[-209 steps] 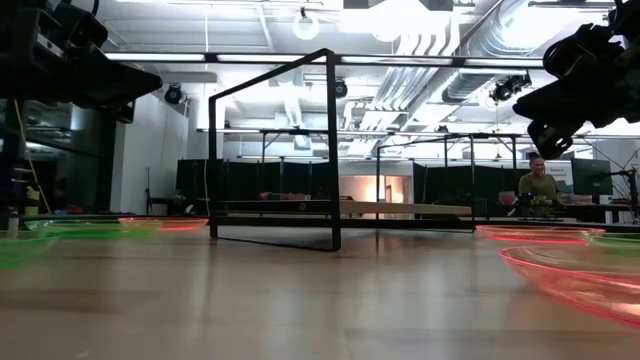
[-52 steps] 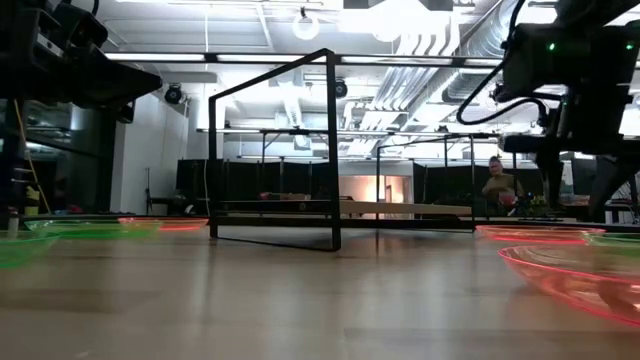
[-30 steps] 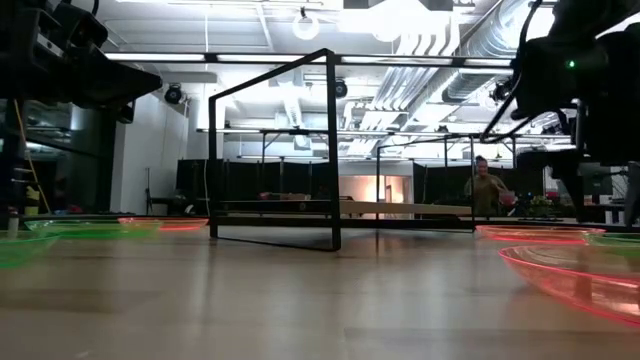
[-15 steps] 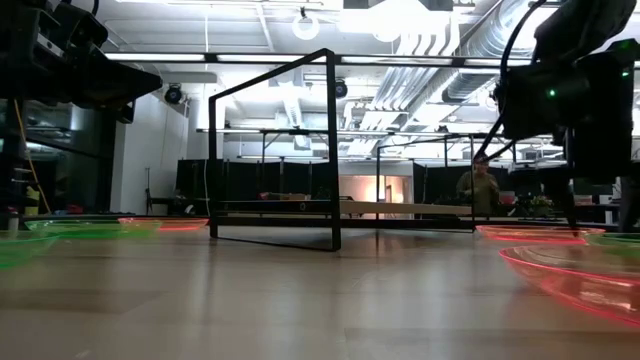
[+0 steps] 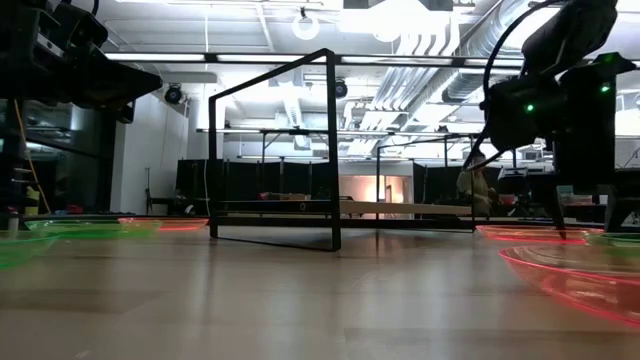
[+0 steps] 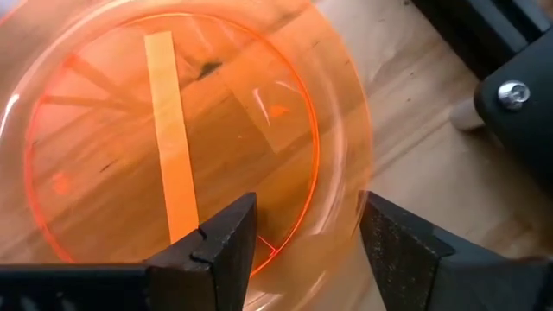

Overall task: Place and stack plates onto a shelf
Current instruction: Put the middle right orange plate on the shelf

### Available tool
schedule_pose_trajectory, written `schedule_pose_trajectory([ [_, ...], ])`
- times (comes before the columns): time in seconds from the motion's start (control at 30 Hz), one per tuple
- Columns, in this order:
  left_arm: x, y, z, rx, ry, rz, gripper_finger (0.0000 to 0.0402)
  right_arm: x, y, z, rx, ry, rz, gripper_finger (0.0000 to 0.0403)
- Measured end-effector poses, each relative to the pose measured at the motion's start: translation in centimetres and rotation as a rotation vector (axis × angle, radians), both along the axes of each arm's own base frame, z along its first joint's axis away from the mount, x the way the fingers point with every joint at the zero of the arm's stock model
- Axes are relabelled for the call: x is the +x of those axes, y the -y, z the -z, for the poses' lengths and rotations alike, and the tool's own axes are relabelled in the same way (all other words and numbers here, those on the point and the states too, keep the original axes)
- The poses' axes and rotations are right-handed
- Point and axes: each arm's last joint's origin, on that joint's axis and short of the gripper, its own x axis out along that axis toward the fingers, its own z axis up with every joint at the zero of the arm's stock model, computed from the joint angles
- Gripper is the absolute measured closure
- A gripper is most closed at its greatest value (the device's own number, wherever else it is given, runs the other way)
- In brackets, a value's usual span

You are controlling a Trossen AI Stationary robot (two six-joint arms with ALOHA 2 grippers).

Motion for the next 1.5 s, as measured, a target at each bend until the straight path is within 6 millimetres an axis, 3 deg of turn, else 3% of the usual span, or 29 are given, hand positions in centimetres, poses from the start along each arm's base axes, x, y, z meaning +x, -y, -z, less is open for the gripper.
schedule_pose_trajectory([
  [0.2,0.0,0.0,0.0,0.0,0.0,0.0,0.0401,0.3,0.1,0.4,-0.005,-0.01,0.004,0.0252],
  [0.43,0.0,0.0,0.0,0.0,0.0,0.0,0.0401,-0.3,0.1,0.2,-0.009,-0.063,-0.038,0.0389],
  [0.67,0.0,0.0,0.0,0.0,0.0,0.0,0.0401,-1.7,-1.2,-2.3,0.037,-0.005,-0.113,0.04],
  [0.9,0.0,0.0,0.0,0.0,0.0,0.0,0.0401,-2.6,-1.9,-4.6,0.041,0.166,-0.172,0.0403],
  [1.5,0.0,0.0,0.0,0.0,0.0,0.0,0.0401,-4.9,-3.2,-9.0,0.201,0.423,-0.507,0.0403],
])
